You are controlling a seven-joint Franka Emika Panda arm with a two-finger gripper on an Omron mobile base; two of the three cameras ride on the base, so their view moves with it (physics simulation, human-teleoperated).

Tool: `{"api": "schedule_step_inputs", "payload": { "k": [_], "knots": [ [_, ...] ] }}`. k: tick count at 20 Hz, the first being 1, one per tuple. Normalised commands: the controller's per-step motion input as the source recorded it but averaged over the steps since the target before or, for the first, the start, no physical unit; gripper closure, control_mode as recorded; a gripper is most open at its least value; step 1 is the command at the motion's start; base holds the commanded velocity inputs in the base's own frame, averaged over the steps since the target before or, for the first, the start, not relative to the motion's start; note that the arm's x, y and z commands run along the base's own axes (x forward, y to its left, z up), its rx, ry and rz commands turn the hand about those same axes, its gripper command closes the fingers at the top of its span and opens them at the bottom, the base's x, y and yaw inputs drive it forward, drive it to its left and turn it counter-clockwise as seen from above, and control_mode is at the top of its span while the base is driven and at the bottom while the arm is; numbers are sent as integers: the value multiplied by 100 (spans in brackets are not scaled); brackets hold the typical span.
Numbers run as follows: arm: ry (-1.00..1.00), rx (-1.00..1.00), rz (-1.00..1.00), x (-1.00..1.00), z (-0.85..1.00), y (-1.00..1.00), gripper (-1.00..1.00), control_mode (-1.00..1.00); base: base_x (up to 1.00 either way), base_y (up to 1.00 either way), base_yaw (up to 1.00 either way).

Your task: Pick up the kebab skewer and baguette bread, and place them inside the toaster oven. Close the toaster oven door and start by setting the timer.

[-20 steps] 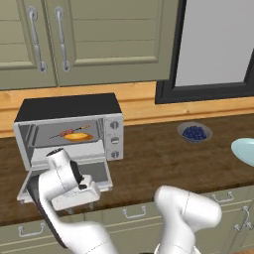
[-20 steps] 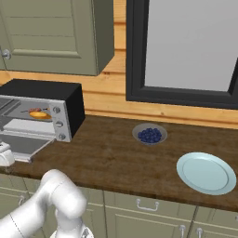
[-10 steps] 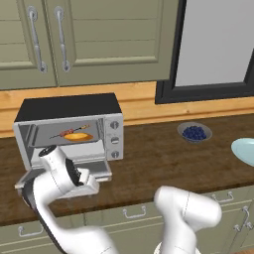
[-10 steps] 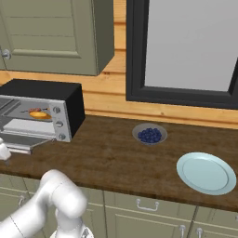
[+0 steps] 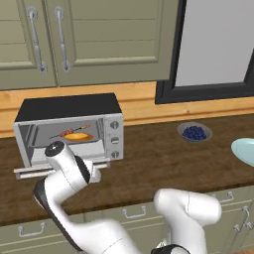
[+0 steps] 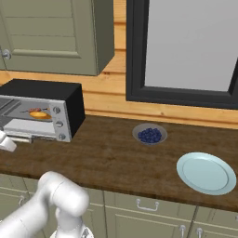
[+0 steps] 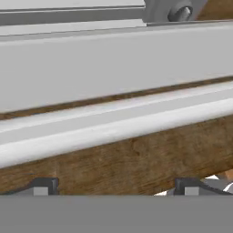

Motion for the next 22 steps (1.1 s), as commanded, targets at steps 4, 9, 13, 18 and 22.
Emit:
{"api": "schedule_step_inputs", "payload": {
  "k": [4, 9, 13, 18, 22],
  "knots": [
    [-1, 1, 0, 99, 9, -25, -100, -100, 0, 0, 0],
    [0, 0, 0, 94, 20, -11, -100, -100, 0, 0, 0],
    [-2, 0, -1, 79, 35, -12, -100, -100, 0, 0, 0],
    [-5, 0, -3, 58, 32, -2, -100, -100, 0, 0, 0],
    [-11, 0, -3, 43, 1, 0, -100, -100, 0, 0, 0]
  ]
}}
